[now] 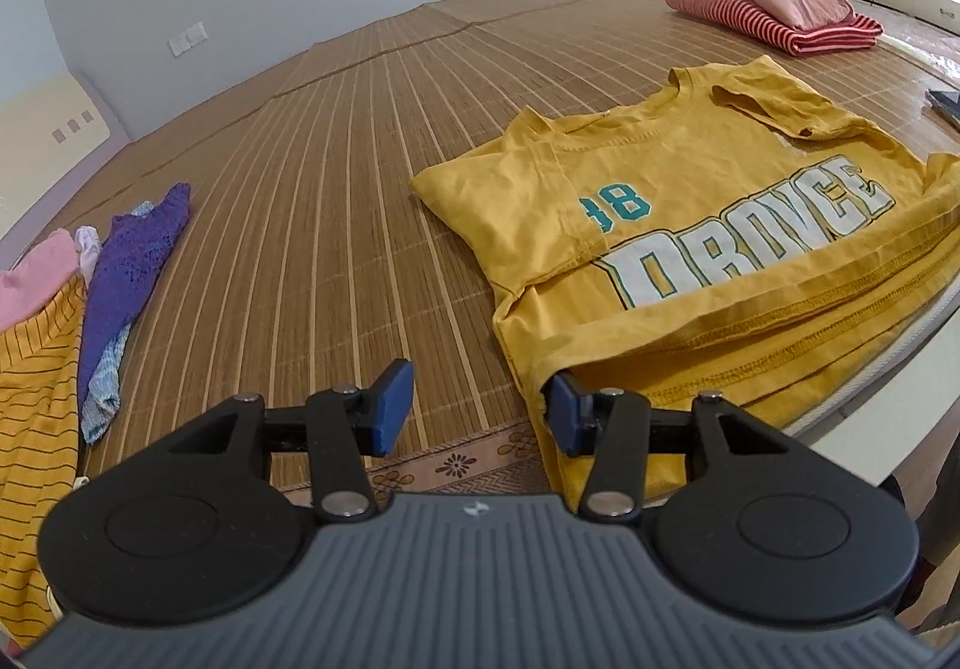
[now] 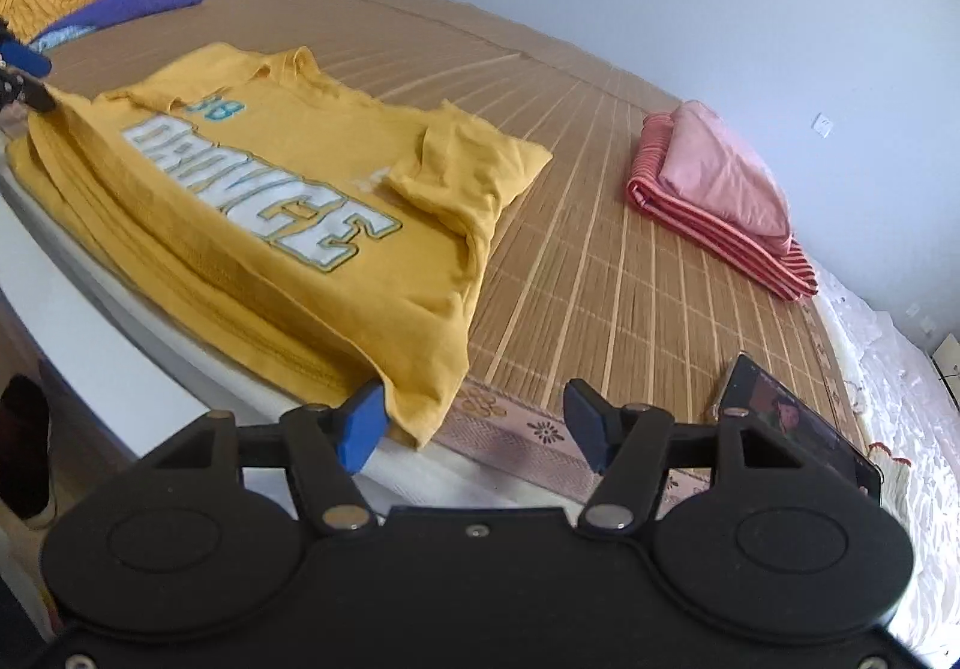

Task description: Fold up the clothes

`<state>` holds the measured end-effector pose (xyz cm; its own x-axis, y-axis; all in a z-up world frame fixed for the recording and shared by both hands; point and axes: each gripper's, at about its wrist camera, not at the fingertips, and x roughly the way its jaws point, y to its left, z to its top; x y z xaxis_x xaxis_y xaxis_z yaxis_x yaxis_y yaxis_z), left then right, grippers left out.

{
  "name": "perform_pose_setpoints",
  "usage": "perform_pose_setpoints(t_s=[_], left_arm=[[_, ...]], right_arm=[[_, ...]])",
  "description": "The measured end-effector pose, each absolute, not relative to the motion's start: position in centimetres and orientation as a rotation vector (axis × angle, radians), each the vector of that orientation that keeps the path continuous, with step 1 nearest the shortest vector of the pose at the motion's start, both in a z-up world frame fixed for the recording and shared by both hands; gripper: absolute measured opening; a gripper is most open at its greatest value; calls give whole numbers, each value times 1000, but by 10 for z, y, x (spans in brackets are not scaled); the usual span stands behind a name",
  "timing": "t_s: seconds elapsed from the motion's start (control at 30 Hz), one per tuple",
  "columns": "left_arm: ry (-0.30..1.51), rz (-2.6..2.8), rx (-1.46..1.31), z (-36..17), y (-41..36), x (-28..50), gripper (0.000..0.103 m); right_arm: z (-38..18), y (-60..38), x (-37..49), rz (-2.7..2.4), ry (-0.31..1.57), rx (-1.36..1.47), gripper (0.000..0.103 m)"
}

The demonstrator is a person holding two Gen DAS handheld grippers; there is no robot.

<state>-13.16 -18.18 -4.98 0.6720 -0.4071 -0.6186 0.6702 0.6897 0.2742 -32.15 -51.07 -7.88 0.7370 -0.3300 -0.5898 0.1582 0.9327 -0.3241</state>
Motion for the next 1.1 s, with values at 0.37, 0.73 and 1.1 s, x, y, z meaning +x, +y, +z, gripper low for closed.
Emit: perform_pose_setpoints(t_s=[0.37,0.73,1.1], left_arm=[[552,-647,534,-54,-183,-134,54],[542,-635,577,-59,-187,-135,54],[404,-609,621,-41,-183,-146,50]], right_arm=[[-85,-498,-312,-327,635,-335,30],[-90,-496,-322,-320,686,-336,27],[-71,-499,-330,-325,582,-292,5]])
